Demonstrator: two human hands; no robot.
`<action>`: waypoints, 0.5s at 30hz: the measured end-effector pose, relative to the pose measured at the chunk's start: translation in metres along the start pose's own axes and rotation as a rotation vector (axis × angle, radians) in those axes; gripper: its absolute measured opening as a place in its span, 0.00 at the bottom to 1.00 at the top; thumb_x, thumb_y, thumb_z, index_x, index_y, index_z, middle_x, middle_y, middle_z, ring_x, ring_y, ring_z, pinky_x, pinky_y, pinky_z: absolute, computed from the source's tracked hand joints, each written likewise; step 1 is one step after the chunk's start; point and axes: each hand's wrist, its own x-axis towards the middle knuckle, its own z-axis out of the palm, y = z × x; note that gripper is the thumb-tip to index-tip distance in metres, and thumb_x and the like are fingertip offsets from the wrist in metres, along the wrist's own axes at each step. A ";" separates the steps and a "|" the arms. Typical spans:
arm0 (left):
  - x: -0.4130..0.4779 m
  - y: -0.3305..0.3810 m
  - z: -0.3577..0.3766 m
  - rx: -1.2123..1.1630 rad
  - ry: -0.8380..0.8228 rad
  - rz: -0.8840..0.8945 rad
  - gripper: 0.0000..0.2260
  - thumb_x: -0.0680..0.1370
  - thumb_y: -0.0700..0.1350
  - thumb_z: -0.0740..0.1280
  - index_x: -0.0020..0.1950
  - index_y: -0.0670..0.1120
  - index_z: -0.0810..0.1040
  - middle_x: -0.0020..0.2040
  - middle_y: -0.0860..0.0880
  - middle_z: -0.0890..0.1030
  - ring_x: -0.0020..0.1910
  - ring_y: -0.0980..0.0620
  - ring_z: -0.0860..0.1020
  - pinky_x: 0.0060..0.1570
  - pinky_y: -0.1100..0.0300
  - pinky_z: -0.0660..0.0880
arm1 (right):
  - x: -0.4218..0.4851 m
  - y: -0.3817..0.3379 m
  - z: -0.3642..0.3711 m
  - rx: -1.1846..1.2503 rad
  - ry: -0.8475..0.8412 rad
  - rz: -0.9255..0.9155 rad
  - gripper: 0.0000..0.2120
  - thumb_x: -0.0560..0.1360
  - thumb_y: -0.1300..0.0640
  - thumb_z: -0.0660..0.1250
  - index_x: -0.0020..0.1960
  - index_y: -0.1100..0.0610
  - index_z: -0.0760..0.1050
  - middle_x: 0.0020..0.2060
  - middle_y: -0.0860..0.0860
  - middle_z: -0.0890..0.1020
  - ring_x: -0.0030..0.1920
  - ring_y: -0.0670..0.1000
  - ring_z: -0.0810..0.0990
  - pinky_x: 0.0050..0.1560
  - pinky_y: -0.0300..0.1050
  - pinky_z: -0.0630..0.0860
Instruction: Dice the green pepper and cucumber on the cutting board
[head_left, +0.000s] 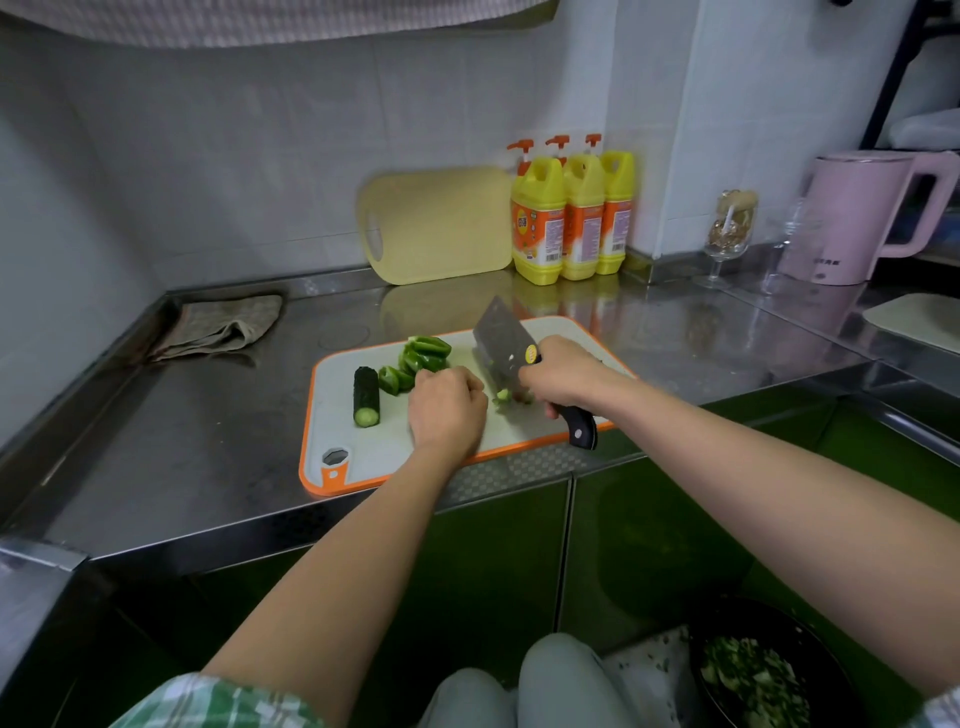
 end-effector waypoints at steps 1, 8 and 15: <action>-0.001 0.000 -0.001 0.012 0.007 -0.006 0.10 0.75 0.42 0.63 0.51 0.47 0.83 0.48 0.44 0.83 0.56 0.42 0.72 0.49 0.51 0.73 | -0.003 0.000 0.006 -0.009 -0.022 0.004 0.06 0.75 0.65 0.59 0.39 0.61 0.69 0.23 0.56 0.75 0.22 0.52 0.74 0.24 0.36 0.67; -0.008 0.003 -0.003 0.028 0.000 -0.032 0.06 0.75 0.44 0.64 0.44 0.45 0.81 0.43 0.46 0.82 0.52 0.44 0.72 0.45 0.51 0.73 | 0.001 0.020 -0.003 -0.113 0.041 0.098 0.09 0.76 0.64 0.59 0.37 0.60 0.66 0.30 0.56 0.75 0.34 0.58 0.77 0.33 0.44 0.73; -0.005 0.004 -0.002 0.078 -0.023 0.009 0.10 0.78 0.45 0.63 0.48 0.46 0.84 0.45 0.44 0.83 0.53 0.42 0.72 0.46 0.51 0.74 | 0.010 0.026 -0.004 0.046 0.013 0.055 0.04 0.73 0.64 0.59 0.41 0.61 0.70 0.30 0.59 0.77 0.26 0.56 0.76 0.32 0.45 0.75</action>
